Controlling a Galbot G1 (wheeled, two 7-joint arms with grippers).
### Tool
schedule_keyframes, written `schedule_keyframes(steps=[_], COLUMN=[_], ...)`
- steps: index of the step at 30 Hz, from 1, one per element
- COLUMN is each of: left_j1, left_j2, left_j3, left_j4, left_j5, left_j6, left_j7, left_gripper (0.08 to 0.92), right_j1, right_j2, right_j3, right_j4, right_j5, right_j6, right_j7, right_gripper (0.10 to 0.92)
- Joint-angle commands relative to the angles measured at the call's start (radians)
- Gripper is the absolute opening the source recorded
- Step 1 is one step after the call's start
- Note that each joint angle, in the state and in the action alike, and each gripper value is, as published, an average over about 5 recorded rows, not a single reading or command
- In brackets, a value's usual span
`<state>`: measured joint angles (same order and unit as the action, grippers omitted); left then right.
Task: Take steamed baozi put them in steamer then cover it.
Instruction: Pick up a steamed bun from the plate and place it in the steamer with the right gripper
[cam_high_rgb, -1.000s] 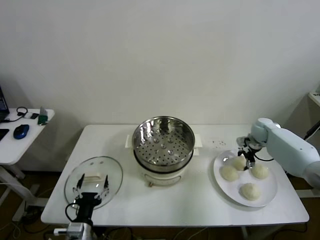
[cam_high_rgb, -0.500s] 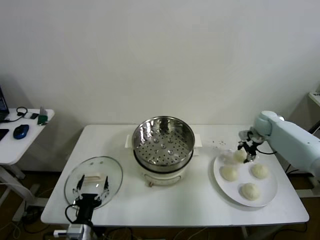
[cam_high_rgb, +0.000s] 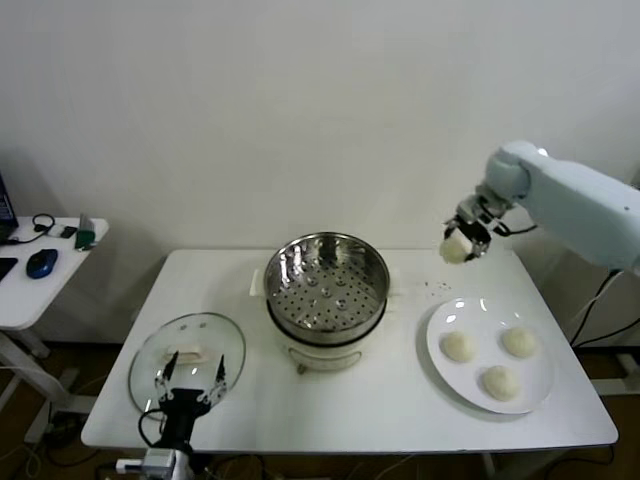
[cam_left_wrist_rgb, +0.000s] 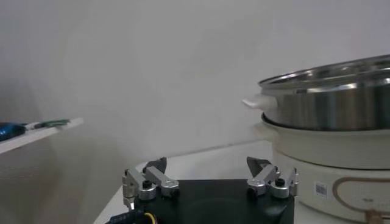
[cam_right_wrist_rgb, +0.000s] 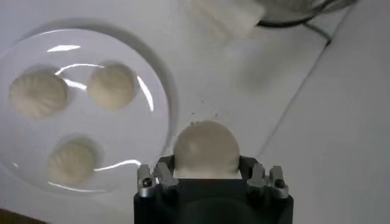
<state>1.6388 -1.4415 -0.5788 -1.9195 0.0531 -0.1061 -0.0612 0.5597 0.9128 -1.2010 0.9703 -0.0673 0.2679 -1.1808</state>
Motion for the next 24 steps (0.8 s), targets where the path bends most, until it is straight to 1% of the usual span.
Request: schedule_keyframes(steps=[1,7,12,14,19,24], left_j1=[0.001,0.008,0.022,0.027,0.034,0.038], left_j2=[0.008,0.006,0.005,0.006,0.01,0.015], left_j3=[0.005,0.005,0.003,0.0,-0.007,-0.01], left_j4=[0.004,0.002,-0.008,-0.014,-0.029,-0.032], left_j5=[0.006,0.008,0.003,0.001,-0.005,-0.007], left_j6=[0.0,-0.003,-0.005,-0.006,-0.005,-0.005], left_j7=[0.004,0.004,0.004,0.004,0.003,0.003], left_gripper=[0.823,0.823,0.823,0.823,0.823,0.823], right_j1=[0.227,0.208,0.131,0.088,-0.026,-0.098], right_j2=[0.201,0.393,0.491,0.519,0.58,0.618], right_j3=[-0.126,-0.119,-0.103,-0.084,-0.021,0.016], right_j4=[0.022,-0.042,-0.079,-0.103,-0.177,-0.227], right_j5=[0.071,0.137,0.117,0.059,-0.164,-0.285], right_j6=[0.164,0.203,0.227,0.252,0.346,0.396], right_j7=[-0.011,-0.015,-0.017,-0.014,0.018,0.046], right_gripper=[0.68,0.679,0.684,0.684,0.679,0.679])
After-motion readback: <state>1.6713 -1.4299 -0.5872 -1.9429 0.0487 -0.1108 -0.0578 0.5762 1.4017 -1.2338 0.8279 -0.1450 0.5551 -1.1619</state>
